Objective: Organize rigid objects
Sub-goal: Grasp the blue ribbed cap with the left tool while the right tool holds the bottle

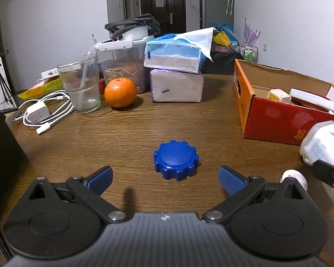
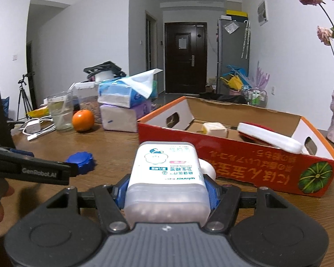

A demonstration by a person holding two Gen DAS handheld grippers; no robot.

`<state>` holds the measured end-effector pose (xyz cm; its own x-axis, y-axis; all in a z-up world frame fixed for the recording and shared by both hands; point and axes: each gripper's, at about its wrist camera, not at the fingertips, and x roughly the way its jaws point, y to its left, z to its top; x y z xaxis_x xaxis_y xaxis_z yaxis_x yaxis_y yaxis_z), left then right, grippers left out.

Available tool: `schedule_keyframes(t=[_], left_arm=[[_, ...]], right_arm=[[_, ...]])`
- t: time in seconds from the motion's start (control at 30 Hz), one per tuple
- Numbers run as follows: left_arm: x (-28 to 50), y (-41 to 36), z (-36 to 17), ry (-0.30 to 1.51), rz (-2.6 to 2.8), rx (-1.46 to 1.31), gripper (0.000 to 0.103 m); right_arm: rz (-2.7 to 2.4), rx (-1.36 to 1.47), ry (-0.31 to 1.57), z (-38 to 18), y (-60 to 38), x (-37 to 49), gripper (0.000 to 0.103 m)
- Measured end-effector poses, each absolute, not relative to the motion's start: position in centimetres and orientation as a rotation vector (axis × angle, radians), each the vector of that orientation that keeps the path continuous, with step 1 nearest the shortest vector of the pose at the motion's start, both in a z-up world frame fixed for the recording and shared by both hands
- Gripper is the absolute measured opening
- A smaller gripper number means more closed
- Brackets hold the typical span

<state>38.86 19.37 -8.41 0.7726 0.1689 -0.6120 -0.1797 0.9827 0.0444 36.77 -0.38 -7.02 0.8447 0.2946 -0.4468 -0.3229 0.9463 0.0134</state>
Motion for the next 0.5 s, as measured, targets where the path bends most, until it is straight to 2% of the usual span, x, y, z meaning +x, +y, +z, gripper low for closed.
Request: schedule_keyframes(t=[0.33,0.43,0.5], left_arm=[[41.3,19.6,-9.0,0.67,0.179,-0.02,0.102],[41.7,19.6,-9.2,0.675,0.174,-0.011,0.096],[42.0,19.8,-9.4,0.692,0.158,-0.022,0.083]], right_arm=[[0.279,-0.057,0.444,-7.1,-2.3,37.3,0.065],[0.277,-0.062,0.441,-7.2,-2.4,37.3,0.065],[0.277,-0.067,0.439,-7.2,-2.4,37.3,0.065]])
